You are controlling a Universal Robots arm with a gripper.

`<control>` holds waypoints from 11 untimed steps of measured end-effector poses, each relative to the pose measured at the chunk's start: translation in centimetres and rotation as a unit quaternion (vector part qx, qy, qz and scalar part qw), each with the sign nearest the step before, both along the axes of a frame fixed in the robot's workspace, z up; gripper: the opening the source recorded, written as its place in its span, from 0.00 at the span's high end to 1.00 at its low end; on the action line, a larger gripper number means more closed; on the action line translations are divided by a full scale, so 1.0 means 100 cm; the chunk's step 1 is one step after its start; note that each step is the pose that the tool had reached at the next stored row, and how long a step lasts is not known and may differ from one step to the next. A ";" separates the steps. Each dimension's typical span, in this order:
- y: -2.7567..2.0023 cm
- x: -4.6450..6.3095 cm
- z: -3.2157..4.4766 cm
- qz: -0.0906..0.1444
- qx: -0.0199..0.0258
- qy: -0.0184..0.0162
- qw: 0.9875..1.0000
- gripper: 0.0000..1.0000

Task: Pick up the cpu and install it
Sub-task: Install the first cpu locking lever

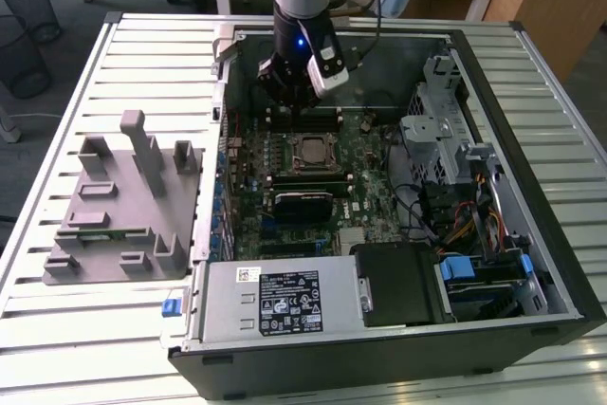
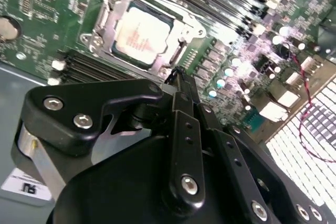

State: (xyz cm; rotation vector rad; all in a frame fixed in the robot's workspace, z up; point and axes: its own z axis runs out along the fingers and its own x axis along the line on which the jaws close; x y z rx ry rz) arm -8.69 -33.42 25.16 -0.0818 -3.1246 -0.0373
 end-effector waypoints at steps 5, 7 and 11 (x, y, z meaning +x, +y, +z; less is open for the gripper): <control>0.0013 -0.007 0.0000 0.000 0.000 0.000 1.000 0.89; 0.0033 -0.009 0.0000 0.000 0.001 0.000 1.000 0.89; 0.0061 -0.011 0.0000 0.000 0.005 0.000 1.000 0.89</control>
